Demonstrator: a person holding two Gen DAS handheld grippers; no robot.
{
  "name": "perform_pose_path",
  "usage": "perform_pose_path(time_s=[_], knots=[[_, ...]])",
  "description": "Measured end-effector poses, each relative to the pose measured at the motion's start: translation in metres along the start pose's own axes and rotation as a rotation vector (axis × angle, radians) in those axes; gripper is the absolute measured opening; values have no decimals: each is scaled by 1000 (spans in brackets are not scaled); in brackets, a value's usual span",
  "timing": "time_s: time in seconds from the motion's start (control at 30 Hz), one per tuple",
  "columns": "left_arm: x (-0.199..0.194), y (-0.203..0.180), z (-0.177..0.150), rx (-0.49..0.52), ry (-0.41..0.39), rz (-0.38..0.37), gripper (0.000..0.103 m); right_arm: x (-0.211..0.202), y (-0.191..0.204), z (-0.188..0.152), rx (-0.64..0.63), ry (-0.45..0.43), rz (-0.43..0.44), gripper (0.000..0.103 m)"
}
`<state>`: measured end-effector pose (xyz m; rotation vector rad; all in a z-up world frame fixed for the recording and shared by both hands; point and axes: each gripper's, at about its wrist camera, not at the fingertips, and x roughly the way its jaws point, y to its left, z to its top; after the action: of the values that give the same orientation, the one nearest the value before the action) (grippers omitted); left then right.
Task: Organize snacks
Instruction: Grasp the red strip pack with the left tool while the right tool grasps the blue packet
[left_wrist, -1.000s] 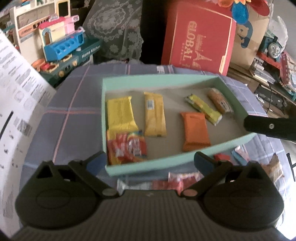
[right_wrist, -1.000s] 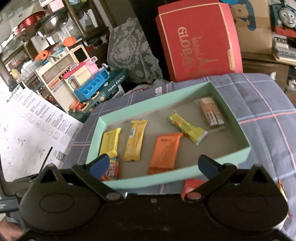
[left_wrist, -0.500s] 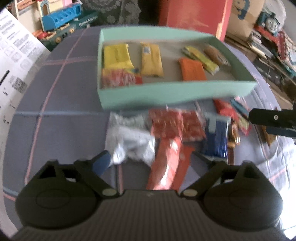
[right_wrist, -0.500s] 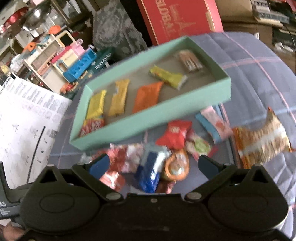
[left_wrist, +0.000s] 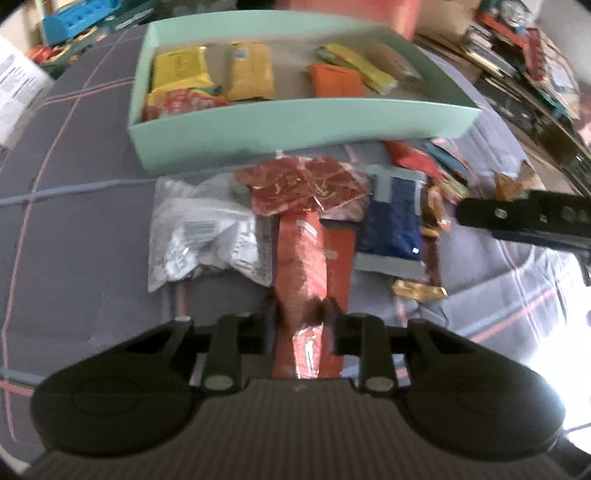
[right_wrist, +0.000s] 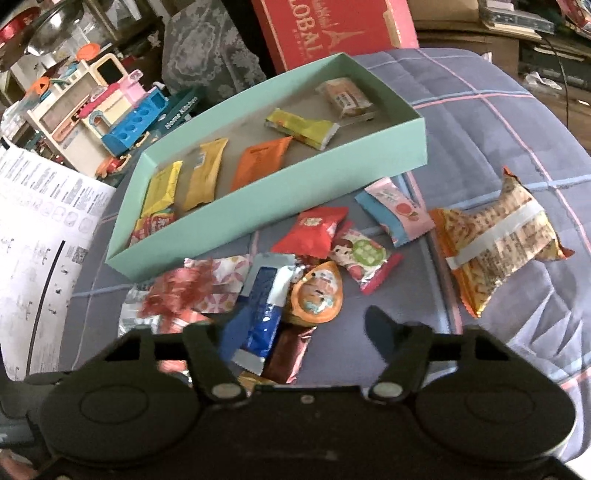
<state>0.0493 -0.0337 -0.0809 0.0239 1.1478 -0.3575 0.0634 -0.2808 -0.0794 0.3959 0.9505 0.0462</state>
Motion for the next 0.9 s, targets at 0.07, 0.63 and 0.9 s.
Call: perform_pose_path(time_s=[0.07, 0.63, 0.9], knots=[[1, -2, -1, 7, 0, -5, 28, 4, 7, 0, -21, 12, 16, 50], [7, 8, 3, 9, -15, -50, 28, 56, 58, 4, -151, 86, -38, 43], [8, 7, 3, 14, -17, -52, 29, 69, 68, 6, -173, 63, -59, 50]])
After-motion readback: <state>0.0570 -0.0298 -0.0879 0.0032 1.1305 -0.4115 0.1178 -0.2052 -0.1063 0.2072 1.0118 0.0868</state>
